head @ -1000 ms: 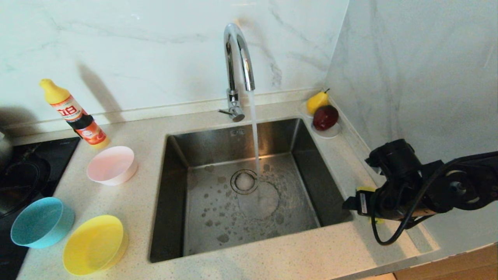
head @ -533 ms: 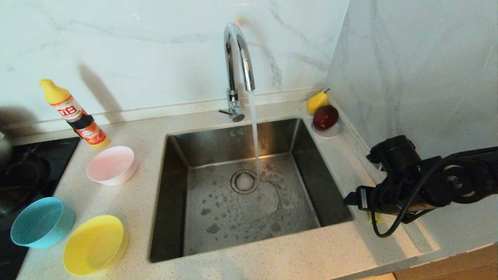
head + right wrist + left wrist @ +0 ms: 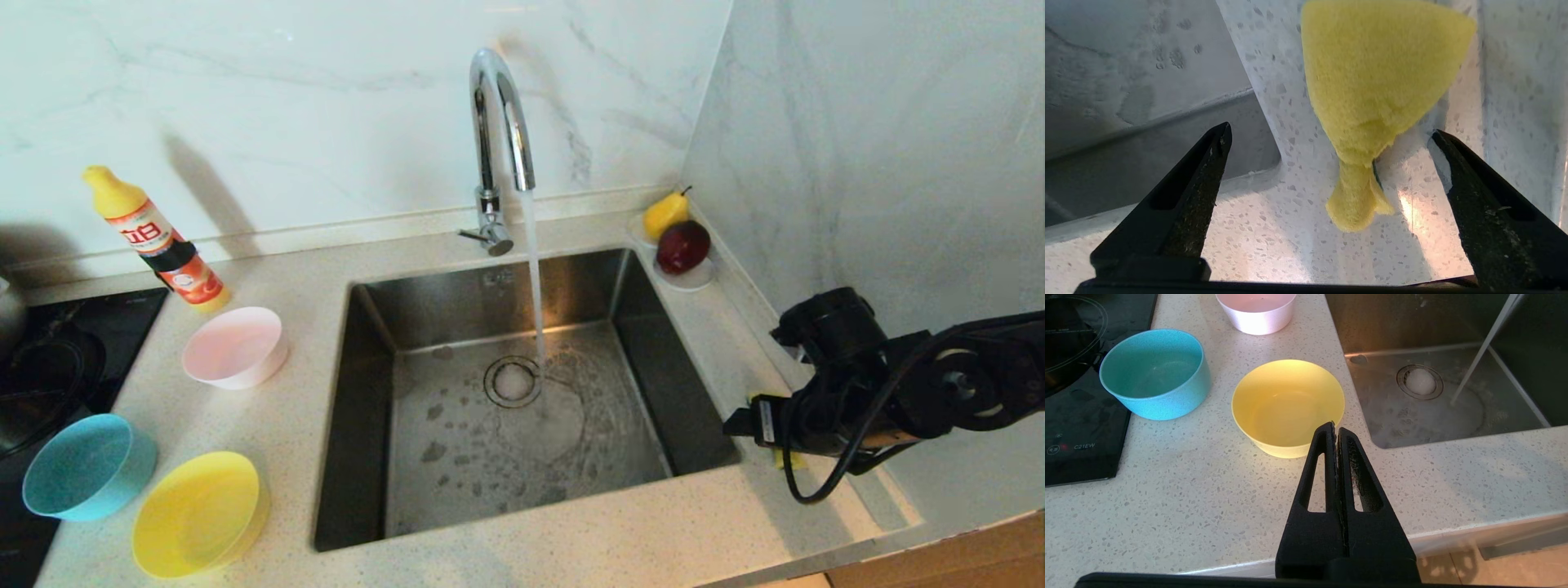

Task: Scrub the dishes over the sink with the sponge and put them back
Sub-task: Pick up a bowl and the sponge

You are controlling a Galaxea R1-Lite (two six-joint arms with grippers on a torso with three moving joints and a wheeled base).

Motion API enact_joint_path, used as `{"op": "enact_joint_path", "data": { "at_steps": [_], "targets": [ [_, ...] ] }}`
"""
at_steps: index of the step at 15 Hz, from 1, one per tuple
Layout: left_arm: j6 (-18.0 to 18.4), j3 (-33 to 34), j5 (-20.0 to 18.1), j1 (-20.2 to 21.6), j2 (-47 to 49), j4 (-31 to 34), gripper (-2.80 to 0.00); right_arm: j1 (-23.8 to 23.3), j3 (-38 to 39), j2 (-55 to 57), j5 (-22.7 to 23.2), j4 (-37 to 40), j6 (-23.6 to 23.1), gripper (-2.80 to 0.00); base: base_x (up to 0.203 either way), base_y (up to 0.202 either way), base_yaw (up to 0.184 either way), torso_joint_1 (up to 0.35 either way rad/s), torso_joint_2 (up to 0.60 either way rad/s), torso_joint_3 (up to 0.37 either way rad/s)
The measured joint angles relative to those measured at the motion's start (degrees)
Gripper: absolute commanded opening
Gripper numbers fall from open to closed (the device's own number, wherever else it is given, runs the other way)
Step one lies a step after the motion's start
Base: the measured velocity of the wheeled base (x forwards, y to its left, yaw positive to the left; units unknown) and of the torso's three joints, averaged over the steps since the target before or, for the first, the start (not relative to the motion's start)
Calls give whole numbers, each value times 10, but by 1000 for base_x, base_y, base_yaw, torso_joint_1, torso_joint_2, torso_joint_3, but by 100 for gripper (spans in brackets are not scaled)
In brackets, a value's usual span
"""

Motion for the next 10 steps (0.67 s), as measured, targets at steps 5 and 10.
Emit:
{"op": "enact_joint_path", "data": {
  "at_steps": [5,10],
  "targets": [
    [0,0,0,0,0,0,-280,1,3,-2,0,7,0,0,0,0,0,0,0,0],
    [0,0,0,0,0,0,-280,4,3,-1,0,7,1,0,0,0,0,0,0,0]
  ]
}}
